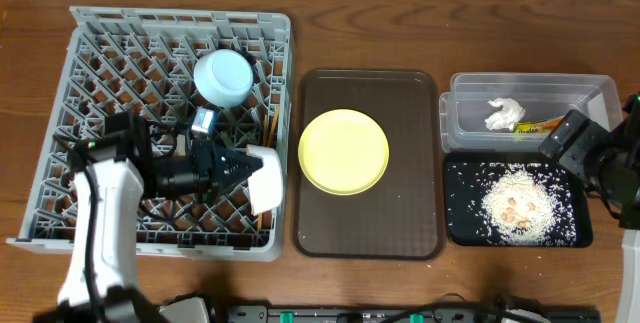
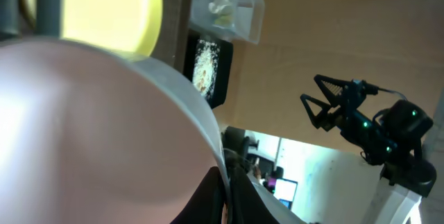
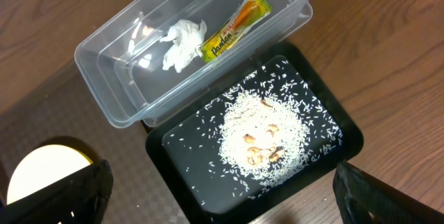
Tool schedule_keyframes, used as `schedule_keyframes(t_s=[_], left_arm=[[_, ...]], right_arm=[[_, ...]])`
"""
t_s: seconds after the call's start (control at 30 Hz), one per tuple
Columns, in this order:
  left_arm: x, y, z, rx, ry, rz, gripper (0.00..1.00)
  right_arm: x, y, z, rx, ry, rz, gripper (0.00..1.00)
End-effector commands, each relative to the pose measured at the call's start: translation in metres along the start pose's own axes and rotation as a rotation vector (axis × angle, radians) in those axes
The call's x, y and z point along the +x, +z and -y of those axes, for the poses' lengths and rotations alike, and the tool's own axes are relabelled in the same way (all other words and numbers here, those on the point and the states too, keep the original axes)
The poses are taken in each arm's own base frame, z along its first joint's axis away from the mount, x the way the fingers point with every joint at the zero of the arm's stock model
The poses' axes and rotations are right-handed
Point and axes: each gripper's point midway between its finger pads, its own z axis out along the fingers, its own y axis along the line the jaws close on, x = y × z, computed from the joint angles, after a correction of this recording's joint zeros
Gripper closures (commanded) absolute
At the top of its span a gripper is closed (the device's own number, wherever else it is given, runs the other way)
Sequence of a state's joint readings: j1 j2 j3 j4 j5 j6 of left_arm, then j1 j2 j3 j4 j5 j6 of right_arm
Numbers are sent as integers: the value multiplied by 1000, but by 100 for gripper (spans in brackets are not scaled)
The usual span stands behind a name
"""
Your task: Sort waste into correct bins and load items into the dishwasher
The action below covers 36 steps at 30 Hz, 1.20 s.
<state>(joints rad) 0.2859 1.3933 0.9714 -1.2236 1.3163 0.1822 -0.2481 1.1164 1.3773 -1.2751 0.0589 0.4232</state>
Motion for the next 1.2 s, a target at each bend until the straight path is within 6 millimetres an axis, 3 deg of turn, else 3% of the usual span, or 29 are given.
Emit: schedule_keyframes(t_s=[0.0, 0.13, 0.37, 0.47, 0.57, 0.7, 0.9, 1.17], left_arm=[[-4, 2, -19, -31, 1, -22, 92], [-8, -3, -44, -123, -47, -27, 92], [-7, -31, -77, -283, -123, 18, 92], [-11, -35, -73, -241, -136, 49, 92], [-17, -33, -55, -134, -140, 82, 92], [-15, -33, -52, -119, -148, 77, 92], [-23, -33, -16, 90, -117, 126, 92], [-22, -33, -14, 98, -98, 125, 92]], right_arm=[[-1, -2, 0, -3, -13, 6, 1], [0, -2, 0, -2, -13, 5, 1], [-1, -2, 0, -3, -13, 5, 1], [-1, -2, 0, -3, -13, 6, 1], [0, -2, 0, -3, -13, 5, 1], [0, -2, 0, -3, -13, 5, 1], [-1, -2, 0, 1, -12, 7, 1], [-1, -2, 1, 1, -12, 7, 1]])
